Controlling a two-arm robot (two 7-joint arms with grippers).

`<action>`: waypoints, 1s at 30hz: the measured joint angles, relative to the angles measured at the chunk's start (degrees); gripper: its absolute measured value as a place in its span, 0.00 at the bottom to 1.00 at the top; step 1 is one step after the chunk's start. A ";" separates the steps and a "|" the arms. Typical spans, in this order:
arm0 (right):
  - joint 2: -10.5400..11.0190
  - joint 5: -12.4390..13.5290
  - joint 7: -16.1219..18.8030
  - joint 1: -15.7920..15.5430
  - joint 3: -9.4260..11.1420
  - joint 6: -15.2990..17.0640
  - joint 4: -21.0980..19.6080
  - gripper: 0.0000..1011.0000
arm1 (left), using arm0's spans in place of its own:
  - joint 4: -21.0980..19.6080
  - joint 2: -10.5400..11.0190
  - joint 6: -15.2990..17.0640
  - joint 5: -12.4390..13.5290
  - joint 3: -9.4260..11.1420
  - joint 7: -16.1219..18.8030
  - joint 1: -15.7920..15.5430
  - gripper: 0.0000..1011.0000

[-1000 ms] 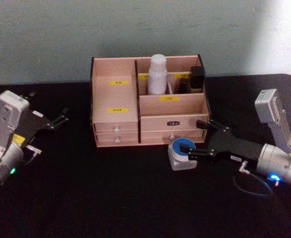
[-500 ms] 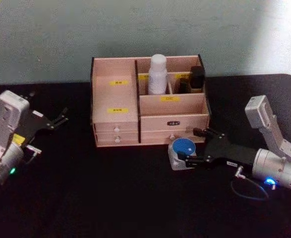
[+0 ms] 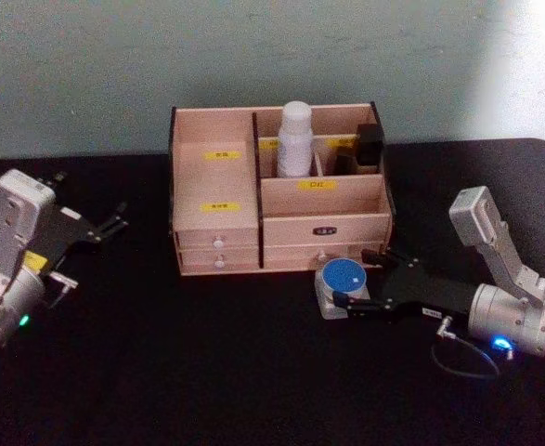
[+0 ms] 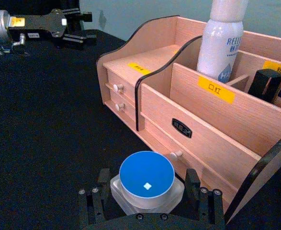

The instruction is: Pick up the facial cleanser and watermelon frost from the table and place them into the tiered storage box.

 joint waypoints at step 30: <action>-1.38 0.13 0.69 1.52 -0.60 0.47 2.99 0.99 | 0.00 0.00 0.00 0.00 0.00 0.00 0.00 0.99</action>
